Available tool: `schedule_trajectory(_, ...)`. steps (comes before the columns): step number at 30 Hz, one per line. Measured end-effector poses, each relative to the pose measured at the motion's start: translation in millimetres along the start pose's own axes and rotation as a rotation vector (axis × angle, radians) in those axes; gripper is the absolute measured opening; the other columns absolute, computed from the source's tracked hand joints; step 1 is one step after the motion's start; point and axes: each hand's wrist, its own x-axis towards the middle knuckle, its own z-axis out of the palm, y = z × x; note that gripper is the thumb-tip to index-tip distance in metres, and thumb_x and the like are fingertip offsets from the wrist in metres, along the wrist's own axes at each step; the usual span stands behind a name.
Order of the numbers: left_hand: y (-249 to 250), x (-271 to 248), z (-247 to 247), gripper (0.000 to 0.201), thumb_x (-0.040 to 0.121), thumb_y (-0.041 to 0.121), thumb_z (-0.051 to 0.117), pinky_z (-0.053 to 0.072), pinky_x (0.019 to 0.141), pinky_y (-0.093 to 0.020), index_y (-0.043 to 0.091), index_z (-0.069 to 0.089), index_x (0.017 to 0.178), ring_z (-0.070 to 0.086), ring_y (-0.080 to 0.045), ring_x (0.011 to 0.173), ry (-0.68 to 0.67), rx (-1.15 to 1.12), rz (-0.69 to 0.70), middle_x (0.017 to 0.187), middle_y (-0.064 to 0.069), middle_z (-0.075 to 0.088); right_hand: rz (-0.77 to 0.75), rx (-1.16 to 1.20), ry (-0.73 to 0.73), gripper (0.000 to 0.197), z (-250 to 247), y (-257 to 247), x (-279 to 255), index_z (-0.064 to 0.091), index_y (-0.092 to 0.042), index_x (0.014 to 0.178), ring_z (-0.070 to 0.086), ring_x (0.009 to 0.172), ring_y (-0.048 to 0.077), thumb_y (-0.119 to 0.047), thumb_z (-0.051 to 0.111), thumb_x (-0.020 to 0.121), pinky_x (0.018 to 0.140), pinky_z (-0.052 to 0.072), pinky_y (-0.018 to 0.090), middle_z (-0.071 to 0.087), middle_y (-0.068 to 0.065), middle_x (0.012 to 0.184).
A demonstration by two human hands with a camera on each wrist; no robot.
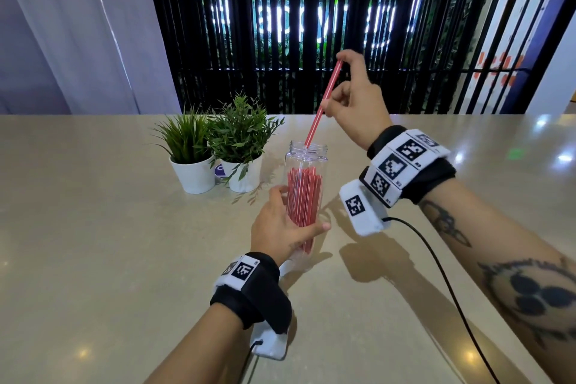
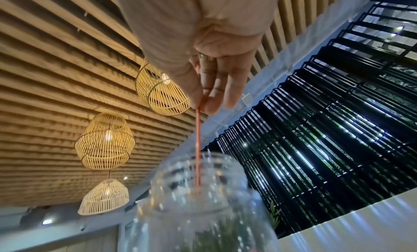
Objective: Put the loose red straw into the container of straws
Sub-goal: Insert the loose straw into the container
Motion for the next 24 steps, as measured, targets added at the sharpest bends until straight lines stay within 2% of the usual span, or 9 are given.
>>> schedule_trajectory(2,0.1,0.2,-0.6,0.101,0.044,0.069,0.071,0.049,0.092,-0.043,0.023,0.03,0.123,0.059,-0.016,0.104,0.002,-0.012,-0.003,0.117,-0.001,0.062,-0.004,-0.052,-0.065,0.055,6.4,1.1,-4.4,0.031,-0.013,0.133,0.055,0.064,0.017,-0.001,0.054,0.084,0.067,0.047,0.026,0.062,0.008,0.074)
schedule_trajectory(6,2.7,0.3,-2.1,0.099,0.044,0.069,0.071,0.049,0.09,-0.042,0.024,0.03,0.122,0.059,-0.016,0.102,0.01,-0.017,0.001,0.114,0.0,0.062,-0.004,-0.063,-0.156,0.043,13.1,3.3,-12.7,0.039,-0.013,0.124,0.055,0.069,0.021,-0.002,0.051,0.085,0.068,0.043,0.033,0.061,0.005,0.074)
schedule_trajectory(9,4.3,1.2,-3.3,0.1,0.043,0.07,0.07,0.05,0.089,-0.041,0.023,0.03,0.122,0.06,-0.015,0.101,0.021,-0.018,0.012,0.113,0.001,0.062,0.0,-0.052,-0.191,0.034,12.6,2.1,-15.4,0.044,-0.012,0.118,0.057,0.074,0.024,-0.003,0.05,0.085,0.074,0.047,0.039,0.06,0.005,0.077)
schedule_trajectory(12,5.1,2.6,-4.4,0.1,0.044,0.071,0.069,0.049,0.089,-0.039,0.024,0.03,0.122,0.059,-0.015,0.103,0.036,-0.01,0.014,0.115,0.001,0.061,-0.021,-0.089,-0.234,0.027,10.2,-0.8,-17.3,0.051,-0.01,0.115,0.058,0.086,0.026,-0.01,0.05,0.088,0.084,0.048,0.041,0.057,0.001,0.086)
schedule_trajectory(16,6.7,3.0,-6.3,0.098,0.044,0.071,0.069,0.05,0.09,-0.04,0.023,0.031,0.121,0.058,-0.015,0.103,0.052,-0.003,0.031,0.116,0.0,0.061,-0.032,-0.06,-0.139,0.022,5.2,0.1,-16.4,0.054,-0.006,0.11,0.052,0.084,0.019,-0.01,0.05,0.089,0.085,0.046,0.038,0.056,0.0,0.09)
schedule_trajectory(19,5.6,4.0,-7.9,0.096,0.046,0.07,0.071,0.05,0.089,-0.04,0.024,0.032,0.12,0.059,-0.015,0.103,0.07,0.015,0.037,0.115,0.001,0.062,-0.008,-0.037,-0.073,0.016,3.7,6.2,-22.0,0.052,-0.005,0.1,0.049,0.083,0.018,-0.002,0.049,0.085,0.077,0.044,0.031,0.052,0.002,0.092)
schedule_trajectory(21,4.4,4.6,-9.3,0.097,0.045,0.072,0.069,0.051,0.087,-0.04,0.024,0.032,0.121,0.059,-0.016,0.102,0.089,0.039,0.037,0.115,0.0,0.062,0.053,-0.027,-0.136,0.017,9.1,11.9,-31.3,0.044,-0.01,0.097,0.046,0.078,0.018,-0.002,0.049,0.083,0.066,0.039,0.025,0.049,0.005,0.096)
schedule_trajectory(23,4.4,4.5,-11.8,0.101,0.043,0.076,0.064,0.051,0.086,-0.039,0.022,0.032,0.122,0.06,-0.016,0.102,0.106,0.05,0.038,0.116,0.0,0.062,0.143,0.022,-0.246,0.025,18.2,14.0,-42.3,0.037,-0.013,0.104,0.044,0.068,0.014,-0.006,0.051,0.084,0.057,0.037,0.021,0.048,0.007,0.101)
schedule_trajectory(24,4.8,4.3,-13.2,0.102,0.043,0.078,0.062,0.051,0.086,-0.039,0.022,0.032,0.123,0.059,-0.016,0.104,0.107,0.058,0.039,0.118,0.0,0.062,0.171,0.046,-0.298,0.032,22.8,13.8,-47.5,0.036,-0.013,0.113,0.044,0.066,0.01,-0.009,0.052,0.085,0.055,0.037,0.021,0.047,0.008,0.105)
